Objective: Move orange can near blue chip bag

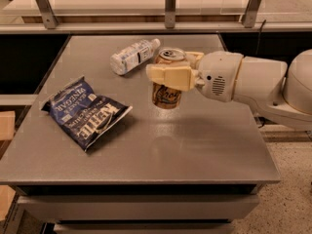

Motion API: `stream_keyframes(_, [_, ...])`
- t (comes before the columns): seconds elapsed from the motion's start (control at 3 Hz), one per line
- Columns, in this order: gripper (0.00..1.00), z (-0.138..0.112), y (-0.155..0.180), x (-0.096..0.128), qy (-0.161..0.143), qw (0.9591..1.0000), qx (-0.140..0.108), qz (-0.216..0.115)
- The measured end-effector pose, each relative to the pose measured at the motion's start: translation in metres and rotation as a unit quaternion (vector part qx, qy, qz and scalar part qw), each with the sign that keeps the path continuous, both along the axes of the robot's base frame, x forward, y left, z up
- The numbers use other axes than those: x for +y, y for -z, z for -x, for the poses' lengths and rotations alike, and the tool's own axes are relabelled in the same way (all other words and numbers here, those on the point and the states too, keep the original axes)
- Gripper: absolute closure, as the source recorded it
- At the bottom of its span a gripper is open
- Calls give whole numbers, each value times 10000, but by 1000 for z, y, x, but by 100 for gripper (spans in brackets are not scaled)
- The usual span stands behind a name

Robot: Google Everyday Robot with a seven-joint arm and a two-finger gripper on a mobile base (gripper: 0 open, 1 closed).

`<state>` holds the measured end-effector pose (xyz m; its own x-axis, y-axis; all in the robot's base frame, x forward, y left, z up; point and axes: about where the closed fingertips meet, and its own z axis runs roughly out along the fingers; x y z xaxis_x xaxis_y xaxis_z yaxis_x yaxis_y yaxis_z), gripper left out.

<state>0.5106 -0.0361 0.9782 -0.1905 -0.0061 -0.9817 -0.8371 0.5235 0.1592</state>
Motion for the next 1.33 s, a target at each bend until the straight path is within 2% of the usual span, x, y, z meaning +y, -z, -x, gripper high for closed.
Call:
stream_keyframes(1.0, [100, 12, 21, 30, -173, 9995, -281, -27])
stream_keyframes(1.33, [100, 12, 31, 36, -174, 9992, -340, 71])
